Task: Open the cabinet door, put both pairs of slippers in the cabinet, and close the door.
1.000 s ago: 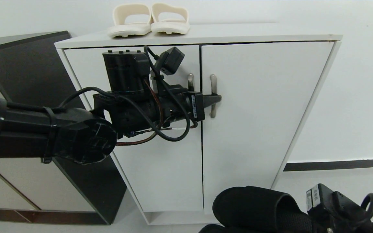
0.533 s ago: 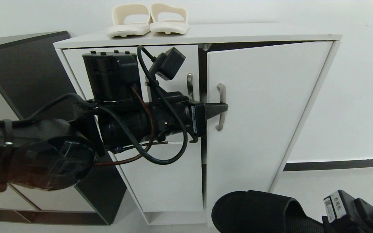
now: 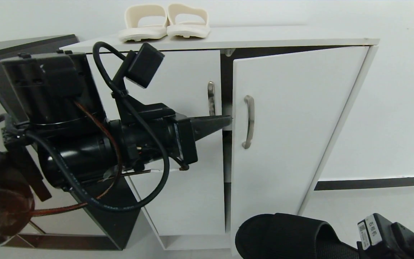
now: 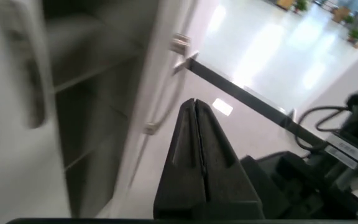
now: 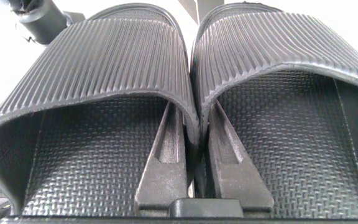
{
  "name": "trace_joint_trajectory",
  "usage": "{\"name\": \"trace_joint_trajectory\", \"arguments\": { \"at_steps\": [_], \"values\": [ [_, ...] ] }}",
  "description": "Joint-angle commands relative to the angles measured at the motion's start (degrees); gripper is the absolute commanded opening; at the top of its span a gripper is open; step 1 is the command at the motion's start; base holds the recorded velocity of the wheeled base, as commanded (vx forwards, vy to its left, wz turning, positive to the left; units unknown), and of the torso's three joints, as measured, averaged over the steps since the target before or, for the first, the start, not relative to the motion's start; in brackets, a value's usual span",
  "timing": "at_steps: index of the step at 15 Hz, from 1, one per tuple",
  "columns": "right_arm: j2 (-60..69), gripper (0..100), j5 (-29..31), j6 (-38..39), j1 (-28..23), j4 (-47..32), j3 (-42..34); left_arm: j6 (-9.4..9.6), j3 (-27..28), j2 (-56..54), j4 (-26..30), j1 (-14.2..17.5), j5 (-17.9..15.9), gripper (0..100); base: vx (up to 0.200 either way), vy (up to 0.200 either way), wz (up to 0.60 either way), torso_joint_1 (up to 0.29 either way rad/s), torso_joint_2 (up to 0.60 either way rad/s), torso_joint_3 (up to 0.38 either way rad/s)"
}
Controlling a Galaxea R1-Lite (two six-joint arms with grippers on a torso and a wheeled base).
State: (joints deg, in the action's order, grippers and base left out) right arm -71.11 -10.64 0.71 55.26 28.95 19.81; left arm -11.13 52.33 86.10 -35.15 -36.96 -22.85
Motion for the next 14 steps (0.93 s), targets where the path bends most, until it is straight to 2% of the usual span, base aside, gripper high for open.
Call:
{"name": "trace_joint_trajectory", "arguments": {
  "at_steps": [1,3,6,9,14],
  "values": [
    [-0.26,0,0.01,0.0,0.02,-0.04,0.05,-0.74,1.89,2.67,-0.1,4.0,-0.18,0,0.0,0.0,0.0,0.0,0.0,0.0],
    [-0.08,0,0.1,0.0,0.02,-2.32,0.32,-1.44,5.32,6.71,-0.19,5.06,-0.01,0,0.0,0.0,0.0,0.0,0.0,0.0],
    [1.76,0,0.18,0.0,0.11,-10.23,3.22,-1.61,8.75,10.4,-0.45,4.88,-0.18,0,0.0,0.0,0.0,0.0,0.0,0.0],
    [1.67,0,0.27,0.0,0.11,-10.58,3.31,-1.7,12.09,13.3,-0.45,4.09,-0.18,0,0.0,0.0,0.0,0.0,0.0,0.0],
    [1.23,0,0.36,0.0,0.11,-10.76,3.22,-1.7,12.09,13.3,-0.45,2.68,-0.01,0,0.0,0.0,0.0,0.0,0.0,0.0]
  ]
}}
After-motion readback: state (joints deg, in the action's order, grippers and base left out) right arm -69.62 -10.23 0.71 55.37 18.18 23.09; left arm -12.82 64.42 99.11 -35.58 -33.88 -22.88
